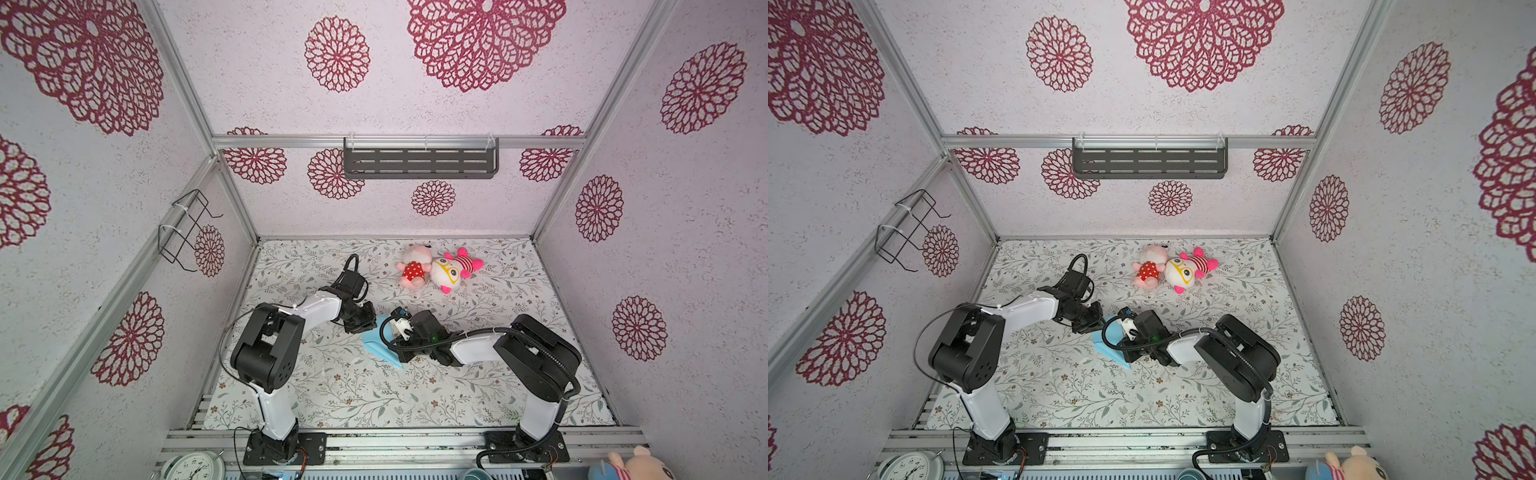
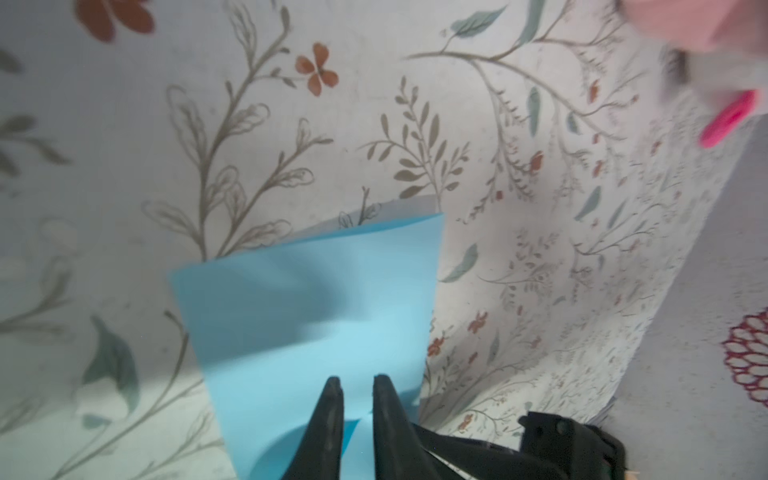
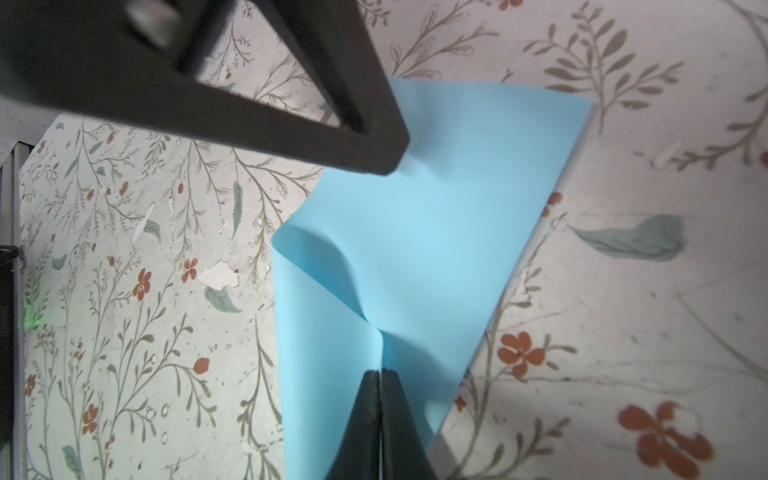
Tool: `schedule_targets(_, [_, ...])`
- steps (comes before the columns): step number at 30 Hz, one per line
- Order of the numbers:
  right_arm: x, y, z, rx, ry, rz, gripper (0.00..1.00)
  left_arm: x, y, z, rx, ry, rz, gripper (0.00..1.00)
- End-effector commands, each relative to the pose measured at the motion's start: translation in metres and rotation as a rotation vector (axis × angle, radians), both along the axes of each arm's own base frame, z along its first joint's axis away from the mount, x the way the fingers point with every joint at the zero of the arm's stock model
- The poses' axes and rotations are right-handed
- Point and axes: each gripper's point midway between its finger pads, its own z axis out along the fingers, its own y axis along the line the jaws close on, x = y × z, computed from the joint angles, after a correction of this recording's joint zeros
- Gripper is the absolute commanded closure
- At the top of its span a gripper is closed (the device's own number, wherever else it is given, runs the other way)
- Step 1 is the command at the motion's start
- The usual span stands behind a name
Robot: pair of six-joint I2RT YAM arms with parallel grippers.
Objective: Fold a paper plane with a square sheet of paper (pick it up from the middle)
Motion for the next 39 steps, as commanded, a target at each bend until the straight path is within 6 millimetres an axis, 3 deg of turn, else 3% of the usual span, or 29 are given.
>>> schedule_targets(1, [0.006,-0.007,-0.006,-0.021,0.021,-0.043,0.93,-0.001,-0.007,0.017,-0.118,-0.070,0.060,0.79])
schedule_targets(6, [0.007,-0.010,-0.009,-0.025,0.029,-0.055,0.94,-0.017,-0.013,0.027,-0.273,-0.121,0.100,0.77])
schedule_targets(11, [0.008,-0.011,-0.012,-0.031,0.041,-0.057,0.94,-0.030,-0.023,0.031,-0.374,-0.152,0.104,0.82])
schedule_targets(21, [0.007,-0.007,-0.015,-0.033,0.060,-0.046,0.94,-0.045,-0.037,0.001,-0.335,-0.064,0.072,0.94])
schedule_targets(26, [0.008,-0.008,-0.016,-0.038,0.063,-0.045,0.94,-0.053,-0.033,-0.018,-0.278,-0.011,0.070,0.95])
schedule_targets(39, [0.007,-0.010,-0.019,-0.045,0.072,-0.049,0.94,-0.062,-0.025,-0.037,-0.223,0.030,0.079,0.96])
